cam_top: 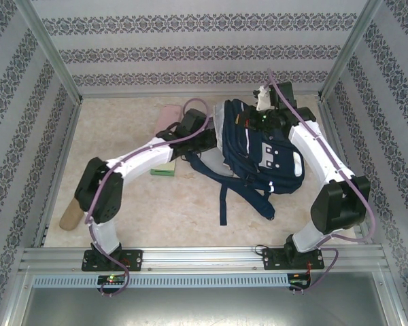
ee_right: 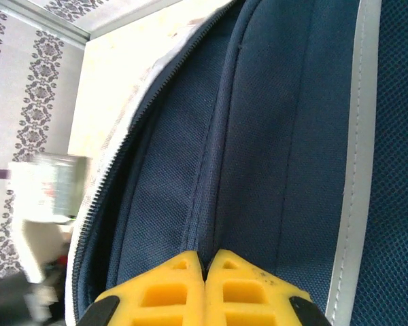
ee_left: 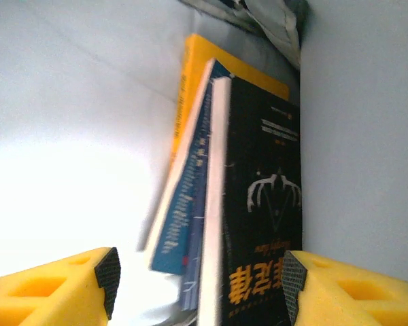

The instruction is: Pack the student bag

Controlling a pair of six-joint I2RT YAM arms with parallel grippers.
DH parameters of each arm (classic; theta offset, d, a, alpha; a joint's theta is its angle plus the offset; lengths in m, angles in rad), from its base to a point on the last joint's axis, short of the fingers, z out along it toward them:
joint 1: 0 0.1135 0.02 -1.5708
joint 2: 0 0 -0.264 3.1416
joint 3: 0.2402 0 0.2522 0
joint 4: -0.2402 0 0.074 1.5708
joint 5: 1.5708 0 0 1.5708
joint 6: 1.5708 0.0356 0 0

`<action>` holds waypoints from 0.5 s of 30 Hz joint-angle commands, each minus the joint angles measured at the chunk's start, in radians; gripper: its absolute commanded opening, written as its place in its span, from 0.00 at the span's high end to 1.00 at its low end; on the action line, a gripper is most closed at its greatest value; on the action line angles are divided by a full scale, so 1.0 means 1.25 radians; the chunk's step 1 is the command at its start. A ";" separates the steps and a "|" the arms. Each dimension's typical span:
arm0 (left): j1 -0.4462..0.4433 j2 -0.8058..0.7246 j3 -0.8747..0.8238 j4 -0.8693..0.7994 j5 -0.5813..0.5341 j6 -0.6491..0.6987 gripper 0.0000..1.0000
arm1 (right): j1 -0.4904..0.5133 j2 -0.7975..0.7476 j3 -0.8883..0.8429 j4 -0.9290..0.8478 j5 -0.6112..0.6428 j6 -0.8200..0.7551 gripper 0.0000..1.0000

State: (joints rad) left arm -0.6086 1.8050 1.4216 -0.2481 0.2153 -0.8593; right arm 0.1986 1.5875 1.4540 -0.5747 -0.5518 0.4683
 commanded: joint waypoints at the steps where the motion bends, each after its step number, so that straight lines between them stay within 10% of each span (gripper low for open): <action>1: 0.043 -0.057 -0.030 -0.111 -0.041 0.131 0.34 | 0.007 -0.039 -0.023 0.085 -0.032 0.005 1.00; 15: 0.196 -0.099 -0.154 -0.252 -0.124 0.237 0.33 | 0.053 -0.021 -0.065 0.117 -0.021 0.005 1.00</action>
State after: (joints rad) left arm -0.3840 1.6958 1.2507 -0.5060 0.0807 -0.6048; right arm 0.2455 1.5826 1.3804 -0.4808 -0.5507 0.4759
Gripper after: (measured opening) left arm 0.673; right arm 0.066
